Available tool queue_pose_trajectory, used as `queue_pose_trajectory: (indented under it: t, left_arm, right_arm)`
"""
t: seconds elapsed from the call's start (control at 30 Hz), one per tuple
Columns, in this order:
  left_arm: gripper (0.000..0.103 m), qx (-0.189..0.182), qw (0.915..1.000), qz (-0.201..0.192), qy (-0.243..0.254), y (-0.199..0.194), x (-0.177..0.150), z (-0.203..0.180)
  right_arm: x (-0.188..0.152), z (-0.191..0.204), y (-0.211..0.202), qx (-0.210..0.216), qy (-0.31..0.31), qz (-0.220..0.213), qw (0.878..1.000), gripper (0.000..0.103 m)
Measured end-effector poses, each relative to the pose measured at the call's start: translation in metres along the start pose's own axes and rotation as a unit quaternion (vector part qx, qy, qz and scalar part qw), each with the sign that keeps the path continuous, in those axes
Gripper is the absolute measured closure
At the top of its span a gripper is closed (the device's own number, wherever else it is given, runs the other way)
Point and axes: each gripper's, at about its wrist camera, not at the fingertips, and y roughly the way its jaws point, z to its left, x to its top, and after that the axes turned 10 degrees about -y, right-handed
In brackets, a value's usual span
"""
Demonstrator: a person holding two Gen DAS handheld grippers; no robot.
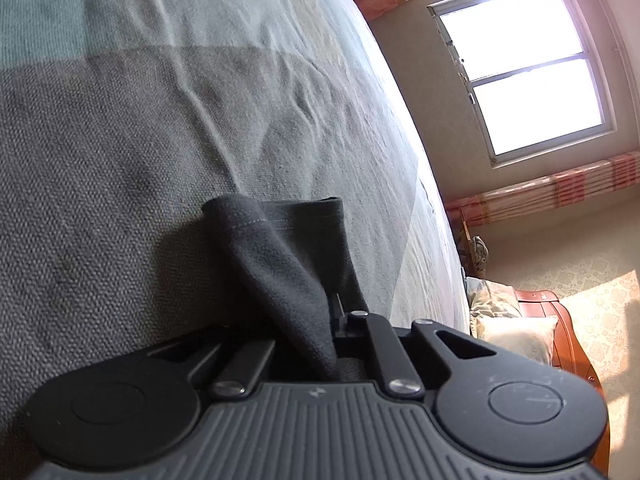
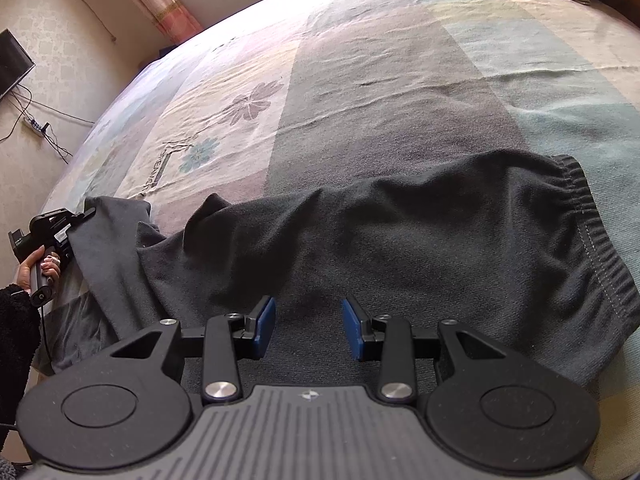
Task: Fold clothes
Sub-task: 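Open the left tool and grasp the end of the folded leg, then lift the leg end with the left tool and pull it away from the pants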
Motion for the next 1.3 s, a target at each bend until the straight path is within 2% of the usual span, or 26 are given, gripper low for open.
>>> queue_pose_trajectory:
  t: [0.1,0.17,0.23,0.47,0.63,0.87,0.97,1.1,1.13,1.23,1.3]
  left_arm:
    - [0.1,0.023,0.9993,-0.013,0.028,-0.009,-0.006,-0.016]
    - [0.1,0.023,0.9986,-0.024,0.041,-0.02,-0.011,-0.026]
    - [0.101,0.019,0.998,-0.036,0.048,-0.037,-0.016,-0.035]
    - [0.101,0.044,0.9931,-0.072,0.082,-0.109,-0.025,-0.064]
    - [0.101,0.05,0.9901,-0.083,0.101,-0.155,-0.035,-0.082]
    - [0.101,0.07,0.987,-0.097,0.107,-0.209,-0.056,-0.081]
    - [0.101,0.072,0.9862,-0.101,0.109,-0.22,-0.064,-0.082]
    - [0.101,0.073,0.9849,-0.105,0.117,-0.23,-0.073,-0.089]
    - [0.101,0.071,0.9848,-0.105,0.118,-0.233,-0.074,-0.091]
    - [0.101,0.073,0.9838,-0.11,0.121,-0.239,-0.076,-0.098]
    - [0.101,0.076,0.983,-0.115,0.121,-0.245,-0.077,-0.1]
  right_arm:
    - [0.001,0.003,-0.005,0.001,-0.006,-0.008,1.0,0.061]
    - [0.001,0.003,-0.01,0.001,-0.007,-0.014,1.0,0.061]
    - [0.001,0.003,-0.014,0.002,-0.008,-0.019,1.0,0.061]
    - [-0.004,0.005,-0.022,0.018,-0.01,-0.034,0.999,0.061]
    - [-0.01,0.006,-0.026,0.03,-0.012,-0.038,0.999,0.061]
    - [-0.019,0.006,-0.027,0.047,-0.017,-0.04,0.998,0.061]
    - [-0.024,0.009,-0.024,0.059,-0.027,-0.032,0.997,0.061]
    - [-0.031,0.024,-0.017,0.082,-0.074,-0.013,0.994,0.061]
    - [-0.034,0.031,-0.016,0.082,-0.105,-0.012,0.991,0.061]
    - [-0.044,0.053,-0.013,0.081,-0.195,-0.008,0.977,0.061]
    - [-0.05,0.067,-0.011,0.08,-0.255,-0.006,0.964,0.061]
